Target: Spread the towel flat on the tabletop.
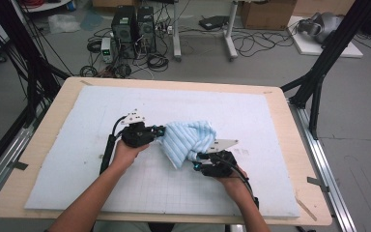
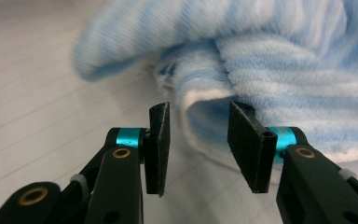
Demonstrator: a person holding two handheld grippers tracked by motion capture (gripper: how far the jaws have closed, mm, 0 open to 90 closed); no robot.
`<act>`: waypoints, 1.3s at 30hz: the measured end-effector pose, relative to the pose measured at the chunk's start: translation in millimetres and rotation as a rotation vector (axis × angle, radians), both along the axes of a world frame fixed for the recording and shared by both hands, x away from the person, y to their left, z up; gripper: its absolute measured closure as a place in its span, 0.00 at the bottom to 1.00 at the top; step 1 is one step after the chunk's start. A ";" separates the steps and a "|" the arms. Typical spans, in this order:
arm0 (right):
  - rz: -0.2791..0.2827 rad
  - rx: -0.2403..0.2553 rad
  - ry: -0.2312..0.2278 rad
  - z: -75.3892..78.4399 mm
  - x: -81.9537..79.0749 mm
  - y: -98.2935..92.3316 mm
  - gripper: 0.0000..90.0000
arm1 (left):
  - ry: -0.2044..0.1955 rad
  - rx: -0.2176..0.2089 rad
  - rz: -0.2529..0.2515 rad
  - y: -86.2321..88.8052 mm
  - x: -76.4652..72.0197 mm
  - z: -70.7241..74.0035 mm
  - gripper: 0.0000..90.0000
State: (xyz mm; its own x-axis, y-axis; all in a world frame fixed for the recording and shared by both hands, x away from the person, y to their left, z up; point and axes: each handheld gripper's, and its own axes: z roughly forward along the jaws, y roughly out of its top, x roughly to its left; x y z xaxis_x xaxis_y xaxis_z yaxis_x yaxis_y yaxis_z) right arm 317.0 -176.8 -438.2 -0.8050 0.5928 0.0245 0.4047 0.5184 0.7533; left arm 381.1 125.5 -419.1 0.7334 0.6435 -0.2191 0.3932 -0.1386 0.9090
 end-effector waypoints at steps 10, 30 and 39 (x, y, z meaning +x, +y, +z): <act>0.066 0.042 0.106 -2.9 7.8 -0.9 0.97 | -0.012 -0.016 0.099 33.2 12.1 9.6 0.95; 0.389 0.228 0.255 11.8 -28.4 -17.5 0.91 | -0.012 -0.015 0.293 87.6 32.0 10.7 0.95; 0.106 0.409 0.140 27.1 2.4 -39.2 0.46 | -0.013 -0.019 0.263 87.4 31.1 10.3 0.95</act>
